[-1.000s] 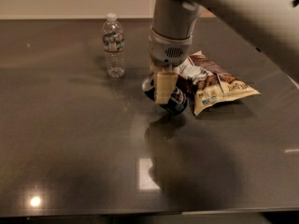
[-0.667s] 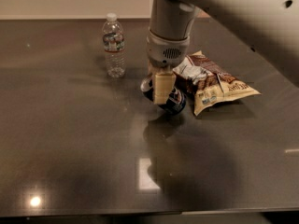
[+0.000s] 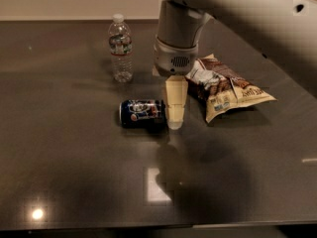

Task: Knock pepsi can over

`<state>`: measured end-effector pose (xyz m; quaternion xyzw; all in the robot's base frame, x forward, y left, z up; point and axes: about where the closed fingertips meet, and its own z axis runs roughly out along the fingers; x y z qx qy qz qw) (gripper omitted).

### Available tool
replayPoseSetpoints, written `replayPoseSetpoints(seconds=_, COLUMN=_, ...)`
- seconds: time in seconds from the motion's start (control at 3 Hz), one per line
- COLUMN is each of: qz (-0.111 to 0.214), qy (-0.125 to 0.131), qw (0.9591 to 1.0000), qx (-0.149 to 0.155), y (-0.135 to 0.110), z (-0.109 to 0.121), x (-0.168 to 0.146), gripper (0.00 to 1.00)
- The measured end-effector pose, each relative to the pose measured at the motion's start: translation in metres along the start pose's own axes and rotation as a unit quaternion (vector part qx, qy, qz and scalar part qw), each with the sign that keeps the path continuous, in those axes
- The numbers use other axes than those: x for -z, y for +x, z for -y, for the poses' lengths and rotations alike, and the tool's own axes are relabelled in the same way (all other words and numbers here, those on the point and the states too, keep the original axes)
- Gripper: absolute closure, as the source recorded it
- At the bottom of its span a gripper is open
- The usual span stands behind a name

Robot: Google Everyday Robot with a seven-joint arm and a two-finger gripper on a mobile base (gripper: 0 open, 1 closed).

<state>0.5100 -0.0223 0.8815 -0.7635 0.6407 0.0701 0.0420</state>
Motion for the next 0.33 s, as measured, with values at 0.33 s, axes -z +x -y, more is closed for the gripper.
replayPoseSetpoints(seconds=0.33, qz=0.000, qy=0.000, qw=1.0000, qx=0.000, y=0.0000, z=0.0000, x=0.0000, gripper=0.00)
